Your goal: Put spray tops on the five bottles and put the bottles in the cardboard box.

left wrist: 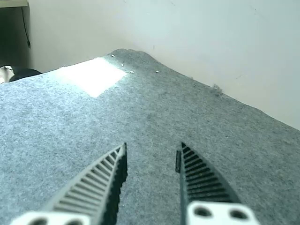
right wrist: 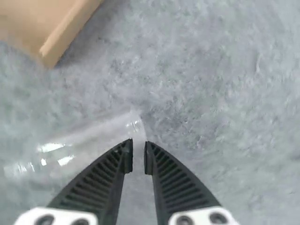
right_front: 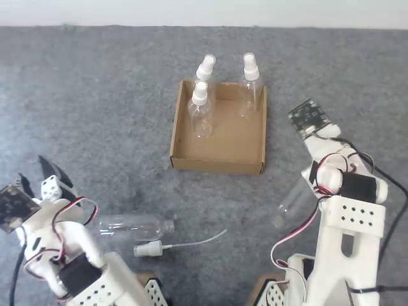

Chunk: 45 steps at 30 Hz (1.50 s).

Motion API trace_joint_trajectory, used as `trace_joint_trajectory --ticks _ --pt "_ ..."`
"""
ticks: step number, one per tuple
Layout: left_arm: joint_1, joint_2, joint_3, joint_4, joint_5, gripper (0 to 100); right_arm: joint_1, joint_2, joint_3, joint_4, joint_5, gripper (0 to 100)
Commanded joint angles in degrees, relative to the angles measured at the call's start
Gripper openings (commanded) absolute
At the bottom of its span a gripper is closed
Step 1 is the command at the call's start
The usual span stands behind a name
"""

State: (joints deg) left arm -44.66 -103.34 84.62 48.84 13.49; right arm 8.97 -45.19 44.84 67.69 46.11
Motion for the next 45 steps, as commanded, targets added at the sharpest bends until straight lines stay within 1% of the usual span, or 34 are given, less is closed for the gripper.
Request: trace_joint_trajectory --ticks 1,3,8,13,15,21,23,28,30,35,45 --pt "-0.09 -1.05 0.22 -1.67 0.09 16 0.13 -1.98 -3.6 5.05 16.97 0.7" --pt "-0.09 -1.05 0.22 -1.67 0.09 16 -0.84 -1.63 -3.69 9.8 20.48 0.7" --pt "-0.09 -1.05 0.22 -1.67 0.09 16 -5.67 -1.36 -3.69 19.38 26.37 0.7" --pt "-0.09 -1.05 0.22 -1.67 0.09 16 -9.1 -1.63 -3.69 23.08 32.79 1.9" --pt "-0.09 -1.05 0.4 -1.67 0.09 16 -9.01 -1.71 -3.69 23.08 35.08 7.4" --pt "-0.09 -1.05 1.71 -3.96 0.09 16 -7.52 -1.45 -3.52 23.08 40.62 35.6" --pt "-0.09 -1.05 1.71 -3.96 0.09 16 -7.52 -1.36 -3.25 22.99 42.9 38.8" --pt "-0.09 -1.05 1.71 -3.96 0.09 16 -7.6 -1.27 -0.53 22.46 49.85 35.7" --pt "-0.09 -1.05 1.71 -3.96 0.09 16 -7.78 -1.27 0.97 22.46 51.25 35.1" --pt "-0.09 -1.05 1.71 -3.96 0.09 16 -7.6 -1.27 3.69 20.09 51.6 35.1" --pt "-0.09 -1.05 1.71 -3.96 0.09 16 -7.78 -1.27 15.12 8.84 51.6 35.1"
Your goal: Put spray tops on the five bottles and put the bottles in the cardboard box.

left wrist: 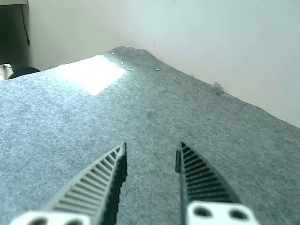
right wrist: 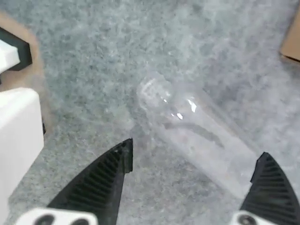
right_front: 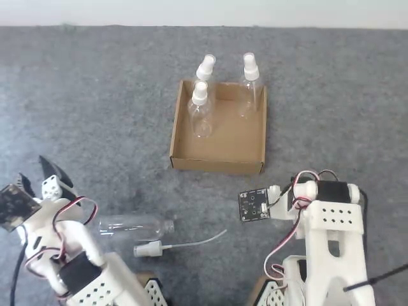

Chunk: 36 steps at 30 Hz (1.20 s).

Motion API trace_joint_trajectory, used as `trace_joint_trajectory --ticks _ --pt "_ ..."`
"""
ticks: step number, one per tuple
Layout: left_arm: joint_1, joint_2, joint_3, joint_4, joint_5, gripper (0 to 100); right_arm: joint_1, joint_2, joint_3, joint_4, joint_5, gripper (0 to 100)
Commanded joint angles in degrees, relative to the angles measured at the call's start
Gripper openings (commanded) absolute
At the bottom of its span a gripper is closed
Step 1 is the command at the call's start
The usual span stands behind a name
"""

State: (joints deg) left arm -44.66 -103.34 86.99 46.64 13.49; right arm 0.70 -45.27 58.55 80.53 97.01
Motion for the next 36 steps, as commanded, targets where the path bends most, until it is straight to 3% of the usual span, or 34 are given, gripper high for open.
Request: trace_joint_trajectory --ticks 1,7,14,29,36 --pt "-0.09 -1.05 -0.66 -1.76 0.09 16 0.48 -1.19 2.2 -4.7 0.7 35.1" --pt "-0.09 -1.05 -0.66 -1.76 0.09 16 0.57 -1.27 6.59 -9.45 0.62 33.1" --pt "-0.09 -1.05 -0.22 -1.85 0.09 16 0.4 -1.54 9.23 -14.55 0.18 9.0" --pt "-0.09 -1.05 -0.22 -1.85 0.09 16 -4.53 -1.89 7.21 -19.38 -38.07 6.4" --pt "-0.09 -1.05 -0.22 -1.85 0.09 16 -4.62 -1.36 6.95 -19.38 -41.93 7.4"
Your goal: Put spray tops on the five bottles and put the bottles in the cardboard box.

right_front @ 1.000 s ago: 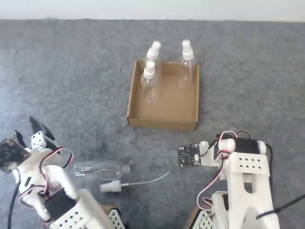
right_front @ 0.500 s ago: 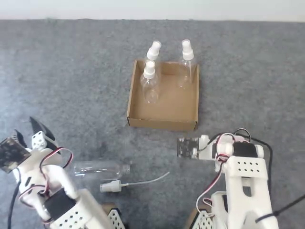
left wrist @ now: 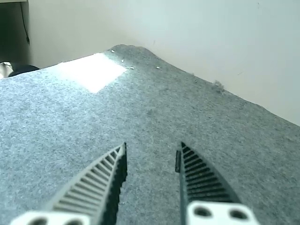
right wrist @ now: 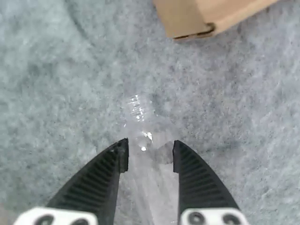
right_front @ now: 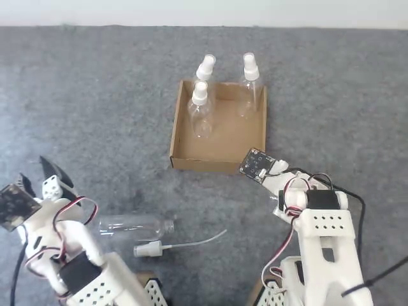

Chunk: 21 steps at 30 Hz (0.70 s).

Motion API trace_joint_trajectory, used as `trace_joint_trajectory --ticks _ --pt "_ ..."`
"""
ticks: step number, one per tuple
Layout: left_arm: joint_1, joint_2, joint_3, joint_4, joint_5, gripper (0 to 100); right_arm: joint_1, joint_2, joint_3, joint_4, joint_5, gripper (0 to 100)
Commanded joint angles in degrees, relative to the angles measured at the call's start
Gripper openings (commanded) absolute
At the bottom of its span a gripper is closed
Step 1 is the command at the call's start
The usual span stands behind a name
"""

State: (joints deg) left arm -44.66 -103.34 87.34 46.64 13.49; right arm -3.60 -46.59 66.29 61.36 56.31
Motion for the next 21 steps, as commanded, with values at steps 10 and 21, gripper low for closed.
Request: trace_joint_trajectory --ticks 10,21 --pt "-0.09 -1.05 -0.57 -1.85 0.09 16 -2.07 -0.04 -7.03 9.98 -0.62 27.9" --pt "-0.09 -1.05 -0.57 -1.85 0.09 16 -5.14 0.04 -8.35 13.76 6.77 27.3"
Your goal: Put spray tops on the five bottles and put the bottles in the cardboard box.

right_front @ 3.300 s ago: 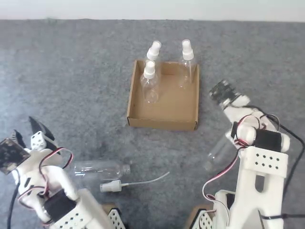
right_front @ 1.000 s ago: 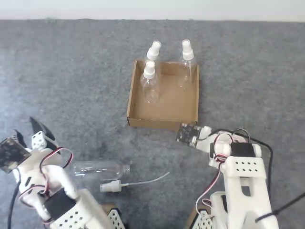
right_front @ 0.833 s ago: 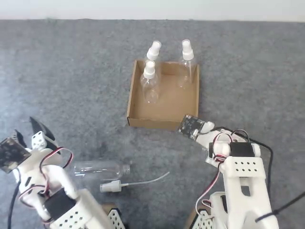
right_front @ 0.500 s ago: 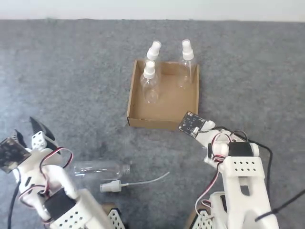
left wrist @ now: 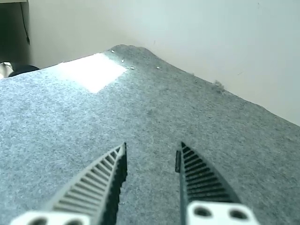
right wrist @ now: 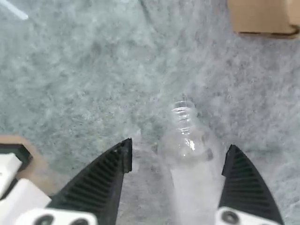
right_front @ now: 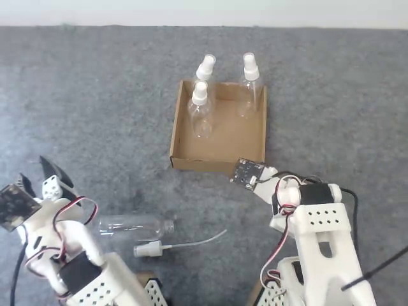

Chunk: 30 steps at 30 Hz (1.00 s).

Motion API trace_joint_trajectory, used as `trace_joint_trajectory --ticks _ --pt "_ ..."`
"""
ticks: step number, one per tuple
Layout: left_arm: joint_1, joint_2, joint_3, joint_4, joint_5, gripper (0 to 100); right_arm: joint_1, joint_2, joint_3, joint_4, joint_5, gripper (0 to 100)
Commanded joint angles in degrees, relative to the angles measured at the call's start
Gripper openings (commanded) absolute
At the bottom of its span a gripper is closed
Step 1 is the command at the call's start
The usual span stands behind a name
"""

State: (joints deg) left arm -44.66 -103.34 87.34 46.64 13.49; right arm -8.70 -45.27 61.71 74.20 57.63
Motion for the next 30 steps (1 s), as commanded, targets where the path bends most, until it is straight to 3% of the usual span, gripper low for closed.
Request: trace_joint_trajectory --ticks 1,11,30 --pt "-0.09 -1.05 -0.57 -1.85 0.09 16 0.57 -1.27 -3.78 0.75 6.51 27.3" --pt "-0.09 -1.05 -0.48 -1.85 0.09 16 8.57 -1.27 -4.04 -0.22 16.18 27.3" --pt "-0.09 -1.05 -0.48 -1.85 0.09 16 8.48 -1.27 2.9 -9.01 16.79 27.0"
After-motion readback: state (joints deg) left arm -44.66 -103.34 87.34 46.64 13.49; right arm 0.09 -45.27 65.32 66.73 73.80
